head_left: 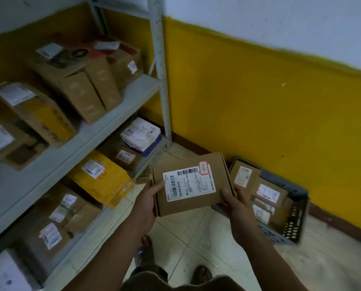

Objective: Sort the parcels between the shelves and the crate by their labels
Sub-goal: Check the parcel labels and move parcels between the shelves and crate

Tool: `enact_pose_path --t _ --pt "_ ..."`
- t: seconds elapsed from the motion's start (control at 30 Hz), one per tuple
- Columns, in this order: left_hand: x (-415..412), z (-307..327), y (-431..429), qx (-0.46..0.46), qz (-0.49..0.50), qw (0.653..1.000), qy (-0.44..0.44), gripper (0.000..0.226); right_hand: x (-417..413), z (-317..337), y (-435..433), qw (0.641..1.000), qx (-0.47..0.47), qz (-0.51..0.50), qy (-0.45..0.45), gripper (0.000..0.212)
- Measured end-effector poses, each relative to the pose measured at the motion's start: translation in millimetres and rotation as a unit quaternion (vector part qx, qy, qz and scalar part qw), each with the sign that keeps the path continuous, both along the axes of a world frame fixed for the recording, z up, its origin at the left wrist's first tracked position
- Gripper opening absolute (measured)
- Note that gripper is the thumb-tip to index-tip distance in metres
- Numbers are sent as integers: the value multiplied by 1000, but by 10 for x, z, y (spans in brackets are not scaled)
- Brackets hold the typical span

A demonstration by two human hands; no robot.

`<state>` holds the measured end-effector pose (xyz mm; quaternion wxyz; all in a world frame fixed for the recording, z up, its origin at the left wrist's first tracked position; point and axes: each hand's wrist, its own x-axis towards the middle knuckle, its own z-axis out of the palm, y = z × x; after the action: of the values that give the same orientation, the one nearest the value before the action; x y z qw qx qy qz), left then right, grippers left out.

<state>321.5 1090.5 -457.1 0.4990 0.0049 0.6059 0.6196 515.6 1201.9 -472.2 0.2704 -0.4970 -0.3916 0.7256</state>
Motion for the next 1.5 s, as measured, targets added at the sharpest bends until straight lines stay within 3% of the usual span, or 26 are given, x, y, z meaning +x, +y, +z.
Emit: enact_pose_path --t 0.1,0.33,0.63,1.0,1.23,1.33,1.5 --pt "373 -77 276 -29 -67 997 12 32 437 -84 163 999 -9 -51 1 66" --pt "756 -336 853 -64 -206 976 23 35 950 -335 513 986 -45 -161 -6 38" --pt "910 -634 2009 -60 -325 944 -2 33 1264 -461 1303 962 -68 -259 -47 46" --pt "1459 -928 2832 -91 -409 908 19 37 1883 -691 1741 946 -96 -291 -108 41" --pt "2151 -1260 3016 -155 -315 935 46 41 2475 -1030 2022 956 -130 -226 -137 22" --pt "2541 -1557 3118 -176 -232 956 -24 26 2779 -1281 2258 956 -146 -213 -138 18" --pt "2938 -2260 3300 -199 -143 961 -130 40 3056 -1863 2526 940 -202 -244 -124 20"
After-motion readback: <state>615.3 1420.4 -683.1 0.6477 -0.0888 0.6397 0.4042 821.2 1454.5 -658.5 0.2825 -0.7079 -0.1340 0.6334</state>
